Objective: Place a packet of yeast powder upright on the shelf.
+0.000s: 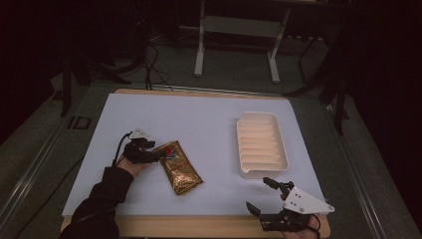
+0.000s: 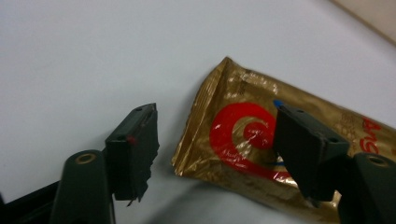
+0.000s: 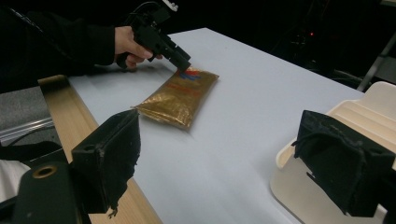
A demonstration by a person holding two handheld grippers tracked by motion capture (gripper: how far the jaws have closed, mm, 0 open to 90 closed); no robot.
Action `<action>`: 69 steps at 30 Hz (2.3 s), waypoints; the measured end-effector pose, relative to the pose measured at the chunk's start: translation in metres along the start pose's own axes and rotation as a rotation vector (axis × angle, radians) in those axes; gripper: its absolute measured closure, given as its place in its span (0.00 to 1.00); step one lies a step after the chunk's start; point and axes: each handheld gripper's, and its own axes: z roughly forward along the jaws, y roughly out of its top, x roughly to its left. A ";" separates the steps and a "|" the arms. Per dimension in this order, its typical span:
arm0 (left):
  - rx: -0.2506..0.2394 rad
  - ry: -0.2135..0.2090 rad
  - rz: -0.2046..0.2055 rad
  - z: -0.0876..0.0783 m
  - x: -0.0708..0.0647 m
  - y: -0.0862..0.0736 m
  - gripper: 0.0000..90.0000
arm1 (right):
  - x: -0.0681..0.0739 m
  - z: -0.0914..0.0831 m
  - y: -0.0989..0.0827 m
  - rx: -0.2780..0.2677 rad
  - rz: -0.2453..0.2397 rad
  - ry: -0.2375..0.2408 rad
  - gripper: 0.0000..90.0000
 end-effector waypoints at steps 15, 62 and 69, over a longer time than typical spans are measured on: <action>0.048 -0.025 -0.006 0.004 -0.007 -0.005 0.64 | 0.002 0.002 0.000 0.008 -0.005 0.008 0.16; -0.187 -0.026 0.252 -0.065 -0.098 0.044 1.00 | -0.002 0.002 0.000 -0.004 0.024 0.005 0.16; -0.237 -0.063 0.283 -0.071 -0.107 0.045 1.00 | -0.002 0.000 0.001 -0.011 0.025 -0.004 0.18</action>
